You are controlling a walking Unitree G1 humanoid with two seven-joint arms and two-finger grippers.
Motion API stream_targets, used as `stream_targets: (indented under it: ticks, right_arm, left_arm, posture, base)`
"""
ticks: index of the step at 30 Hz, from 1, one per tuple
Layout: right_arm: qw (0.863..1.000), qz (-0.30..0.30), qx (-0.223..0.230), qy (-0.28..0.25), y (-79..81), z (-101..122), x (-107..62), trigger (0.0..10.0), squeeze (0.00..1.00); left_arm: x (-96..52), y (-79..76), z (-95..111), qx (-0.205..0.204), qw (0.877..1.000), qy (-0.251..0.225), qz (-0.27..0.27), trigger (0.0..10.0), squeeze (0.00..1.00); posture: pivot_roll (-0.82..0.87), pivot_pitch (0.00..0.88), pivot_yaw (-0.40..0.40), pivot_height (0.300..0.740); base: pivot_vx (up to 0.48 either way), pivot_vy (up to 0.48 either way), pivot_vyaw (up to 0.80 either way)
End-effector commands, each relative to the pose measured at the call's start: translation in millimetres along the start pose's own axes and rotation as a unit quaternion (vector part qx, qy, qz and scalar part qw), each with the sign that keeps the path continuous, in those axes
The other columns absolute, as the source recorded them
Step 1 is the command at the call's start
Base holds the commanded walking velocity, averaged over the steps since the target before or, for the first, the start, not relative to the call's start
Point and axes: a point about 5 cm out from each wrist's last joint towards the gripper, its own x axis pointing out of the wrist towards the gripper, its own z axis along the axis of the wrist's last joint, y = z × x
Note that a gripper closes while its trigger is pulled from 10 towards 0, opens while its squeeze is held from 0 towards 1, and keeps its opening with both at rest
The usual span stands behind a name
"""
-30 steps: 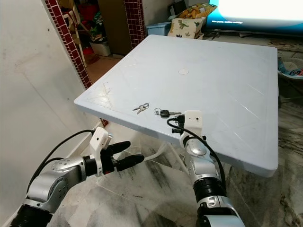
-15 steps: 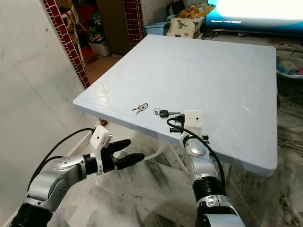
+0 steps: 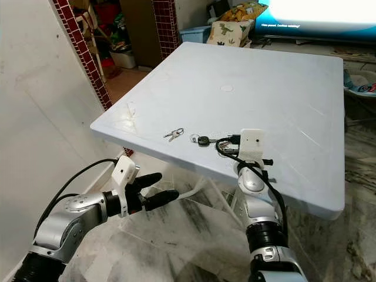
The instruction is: Hang keys on a hook
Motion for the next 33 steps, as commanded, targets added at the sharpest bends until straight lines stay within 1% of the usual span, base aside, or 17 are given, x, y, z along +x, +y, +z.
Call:
stream_targets:
  ticks: [1, 5, 7, 12, 20, 23, 24, 31, 32, 33]
  right_arm:
    - [1.000, -0.004, -0.001, -0.022, -0.1, 9.0, 0.3, 0.0, 0.00]
    - [0.999, 0.001, -0.010, -0.037, 1.0, 14.1, 0.5, 0.0, 0.00]
    - [0.998, 0.006, -0.026, -0.057, 3.4, 19.8, -0.1, 0.0, 0.00]
    - [0.997, 0.012, -0.028, -0.075, 7.7, 26.1, -0.6, 0.0, 0.00]
    - [0.993, 0.030, -0.052, -0.099, 18.5, 33.5, 0.2, 0.0, 0.00]
    - [0.991, 0.039, -0.064, -0.109, 26.4, 37.9, 1.4, 0.0, 0.00]
    - [0.991, 0.041, -0.064, -0.110, 29.4, 38.6, 2.0, 0.0, 0.00]
    - [0.992, 0.052, -0.062, -0.101, 35.1, 35.4, 3.5, 0.0, 0.00]
    - [0.992, 0.057, -0.071, -0.090, 36.0, 32.2, 4.1, 0.4, 0.00]
    - [0.992, 0.058, -0.074, -0.081, 35.7, 29.3, 4.2, 0.4, 0.00]
  left_arm:
    - [-0.5, 3.4, 2.4, 0.012, 1.000, 0.005, 0.005, 10.0, 0.00]
    - [-0.5, 4.3, 2.5, 0.013, 1.000, 0.006, 0.007, 10.0, 0.00]
    - [-0.5, 4.4, 2.7, 0.014, 1.000, 0.005, 0.007, 10.0, 0.00]
    - [-0.5, 5.1, 2.0, 0.015, 1.000, 0.006, 0.008, 10.0, 0.00]
    - [-0.8, 5.9, 2.1, 0.016, 1.000, 0.007, 0.009, 10.0, 0.00]
    - [-1.0, 6.1, 2.1, 0.018, 1.000, 0.009, 0.009, 10.0, 0.00]
    - [-1.0, 6.2, 2.1, 0.019, 1.000, 0.009, 0.009, 10.0, 0.00]
    - [-1.5, 5.5, 0.4, 0.021, 1.000, 0.012, 0.008, 10.0, 0.00]
    - [-1.7, 5.8, 0.4, 0.023, 1.000, 0.015, 0.009, 10.0, 0.00]
    - [-1.7, 5.8, 0.5, 0.024, 1.000, 0.015, 0.009, 10.0, 0.00]
  posture:
    - [-0.06, 0.000, 0.139, 0.740]
    - [-0.06, 0.000, 0.141, 0.740]
    - [-0.06, 0.000, 0.141, 0.740]
    - [-0.06, 0.000, 0.139, 0.740]
    - [-0.06, 0.000, 0.145, 0.740]
    - [-0.06, 0.000, 0.146, 0.740]
    - [-0.06, 0.000, 0.146, 0.740]
    - [-0.05, 0.000, 0.148, 0.740]
    - [-0.05, 0.000, 0.147, 0.740]
    - [-0.05, 0.000, 0.147, 0.740]
  base:
    - [0.000, 0.000, 0.00]
    - [0.000, 0.000, 0.00]
    - [0.000, 0.000, 0.00]
    - [0.000, 0.000, 0.00]
    - [0.000, 0.000, 0.00]
    - [0.000, 0.000, 0.00]
    - [0.000, 0.000, 0.00]
    - [0.000, 0.000, 0.00]
    - [0.000, 0.000, 0.00]
    - [0.000, 0.000, 0.00]
